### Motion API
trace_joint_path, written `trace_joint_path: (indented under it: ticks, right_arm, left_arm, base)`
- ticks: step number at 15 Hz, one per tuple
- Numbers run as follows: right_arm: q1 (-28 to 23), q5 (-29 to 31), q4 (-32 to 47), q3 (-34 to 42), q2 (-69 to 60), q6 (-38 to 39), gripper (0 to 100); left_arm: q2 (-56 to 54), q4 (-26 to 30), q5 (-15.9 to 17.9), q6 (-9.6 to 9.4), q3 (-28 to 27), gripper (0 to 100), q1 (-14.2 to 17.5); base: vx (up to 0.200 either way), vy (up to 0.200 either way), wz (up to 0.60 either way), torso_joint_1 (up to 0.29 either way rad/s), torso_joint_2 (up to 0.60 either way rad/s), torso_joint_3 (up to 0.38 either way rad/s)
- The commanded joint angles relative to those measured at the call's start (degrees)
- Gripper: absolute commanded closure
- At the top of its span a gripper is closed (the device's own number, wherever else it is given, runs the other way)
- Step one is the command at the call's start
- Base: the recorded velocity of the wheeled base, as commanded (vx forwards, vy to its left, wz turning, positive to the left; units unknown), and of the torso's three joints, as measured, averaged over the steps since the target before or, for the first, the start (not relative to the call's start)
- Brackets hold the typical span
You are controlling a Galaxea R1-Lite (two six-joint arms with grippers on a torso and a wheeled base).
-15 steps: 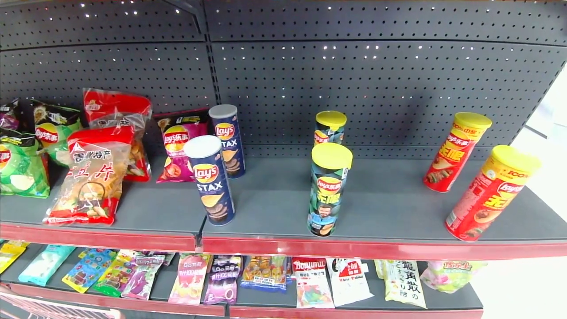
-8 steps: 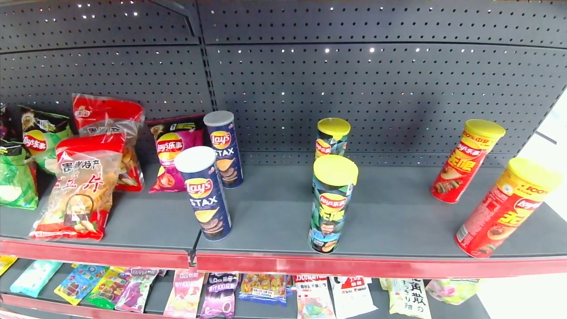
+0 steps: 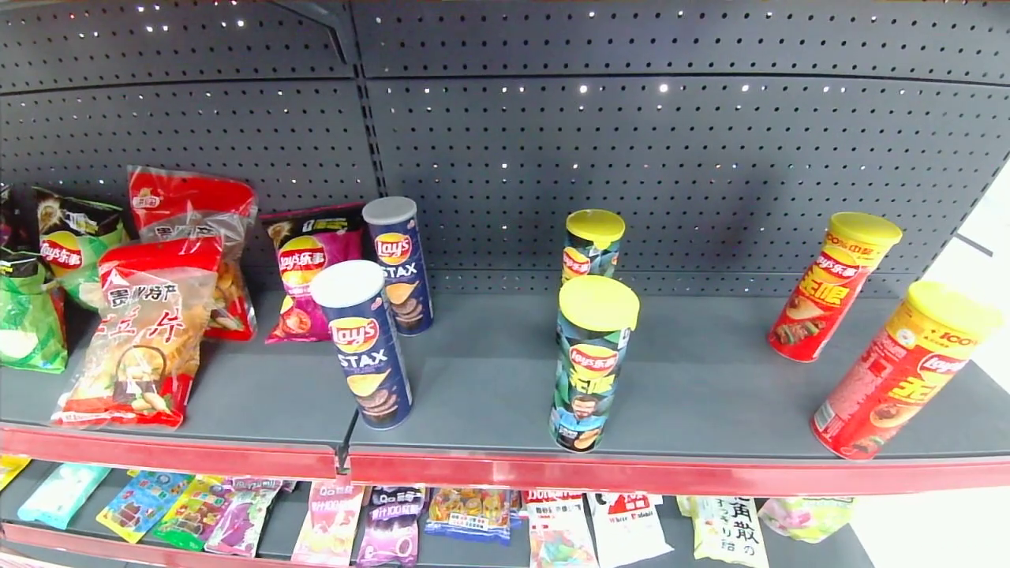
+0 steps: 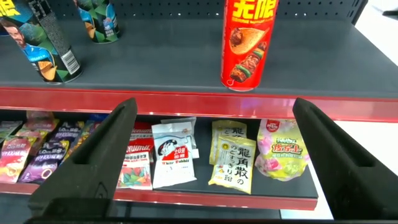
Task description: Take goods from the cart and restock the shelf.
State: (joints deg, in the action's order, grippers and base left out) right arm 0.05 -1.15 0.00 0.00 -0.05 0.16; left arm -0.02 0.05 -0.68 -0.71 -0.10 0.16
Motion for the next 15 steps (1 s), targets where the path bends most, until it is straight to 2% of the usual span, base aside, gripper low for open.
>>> trace_joint_path:
  ticks: [1,15]
  right_arm:
    - [0.0,-0.1,0.0,0.0,0.0,0.0,0]
    - [0.0,0.0,0.0,0.0,0.0,0.0,0]
  left_arm:
    - [0.0,0.0,0.0,0.0,0.0,0,0.0]
    - [0.0,0.0,0.0,0.0,0.0,0,0.0]
  base:
    - [0.0,0.0,0.0,0.0,0.0,0.0]
    - [0.0,0.0,0.0,0.0,0.0,0.0]
